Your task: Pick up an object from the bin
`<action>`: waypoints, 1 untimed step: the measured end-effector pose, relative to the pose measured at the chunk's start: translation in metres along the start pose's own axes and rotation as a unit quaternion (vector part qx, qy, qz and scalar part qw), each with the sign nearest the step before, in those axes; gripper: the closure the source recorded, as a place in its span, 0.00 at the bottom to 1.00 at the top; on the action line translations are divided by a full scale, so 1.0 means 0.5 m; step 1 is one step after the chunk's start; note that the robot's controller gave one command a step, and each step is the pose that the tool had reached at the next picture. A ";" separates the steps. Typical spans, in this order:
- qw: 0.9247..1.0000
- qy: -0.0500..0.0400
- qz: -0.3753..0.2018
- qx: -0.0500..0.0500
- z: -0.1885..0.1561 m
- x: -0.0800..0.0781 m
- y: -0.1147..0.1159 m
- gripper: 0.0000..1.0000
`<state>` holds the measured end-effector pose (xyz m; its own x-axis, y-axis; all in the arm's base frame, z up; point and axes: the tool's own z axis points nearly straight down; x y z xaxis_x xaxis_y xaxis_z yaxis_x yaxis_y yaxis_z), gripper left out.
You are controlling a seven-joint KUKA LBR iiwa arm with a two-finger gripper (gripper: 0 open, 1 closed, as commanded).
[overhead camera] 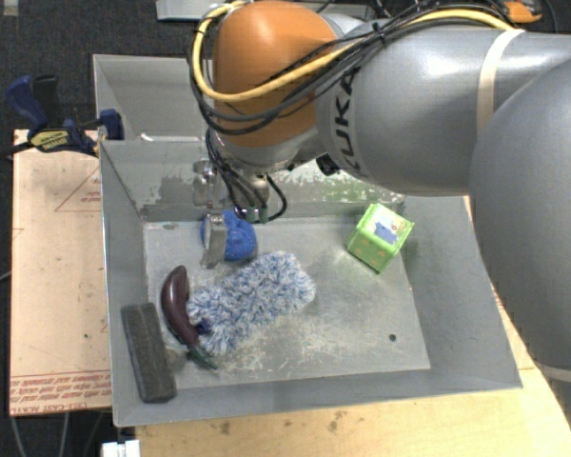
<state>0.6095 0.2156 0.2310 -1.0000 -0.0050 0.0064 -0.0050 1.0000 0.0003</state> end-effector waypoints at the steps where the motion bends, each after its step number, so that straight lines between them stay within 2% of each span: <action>1: 1.000 0.000 0.001 0.000 -0.003 0.001 -0.001 0.00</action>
Offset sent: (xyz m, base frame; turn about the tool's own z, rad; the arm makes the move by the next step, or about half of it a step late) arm -0.0275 0.0078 -0.0389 -0.1845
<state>0.6091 0.2150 0.2325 -1.0000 -0.0040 0.0056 -0.0040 1.0000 0.0005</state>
